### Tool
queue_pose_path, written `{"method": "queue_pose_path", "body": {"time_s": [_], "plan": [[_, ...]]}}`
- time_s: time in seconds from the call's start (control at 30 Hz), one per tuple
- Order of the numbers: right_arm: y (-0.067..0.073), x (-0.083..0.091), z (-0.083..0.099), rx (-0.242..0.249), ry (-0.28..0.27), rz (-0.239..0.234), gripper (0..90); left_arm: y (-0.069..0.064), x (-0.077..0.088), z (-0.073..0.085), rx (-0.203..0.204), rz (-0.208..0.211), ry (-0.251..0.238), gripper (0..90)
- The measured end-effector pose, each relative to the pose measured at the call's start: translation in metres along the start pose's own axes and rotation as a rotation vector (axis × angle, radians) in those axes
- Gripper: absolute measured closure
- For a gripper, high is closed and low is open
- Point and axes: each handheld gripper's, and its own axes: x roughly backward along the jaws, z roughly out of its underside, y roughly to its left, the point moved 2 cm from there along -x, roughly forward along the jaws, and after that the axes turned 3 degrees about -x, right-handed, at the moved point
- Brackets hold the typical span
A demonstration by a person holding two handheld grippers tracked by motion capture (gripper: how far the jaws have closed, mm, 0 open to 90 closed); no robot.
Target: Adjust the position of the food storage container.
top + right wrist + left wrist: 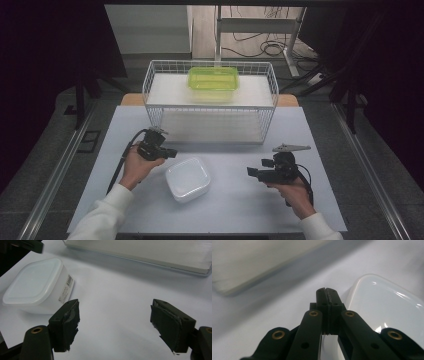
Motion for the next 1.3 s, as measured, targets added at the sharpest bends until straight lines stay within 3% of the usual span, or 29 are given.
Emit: {"method": "queue_pose_path", "body": {"time_s": [0.27,0.43,0.57,0.77,1.3], "plan": [[0.000,0.000,0.000,-0.005,0.002,0.004,23.4,0.001,0.036,0.049,0.100,0.003,-0.027,89.7],[0.001,-0.003,0.000,-0.002,0.011,0.005,23.4,-0.007,0.035,0.081,0.145,0.051,-0.009,89.6],[0.002,-0.004,0.000,0.000,0.013,0.007,23.4,-0.013,0.029,0.097,0.175,0.094,0.004,89.7],[0.001,-0.004,0.000,-0.002,0.016,0.010,23.4,-0.021,0.019,0.096,0.223,0.148,-0.009,89.7],[0.000,-0.001,0.000,0.002,0.003,0.025,23.4,-0.024,-0.006,0.081,0.252,0.184,0.022,89.8]]}}
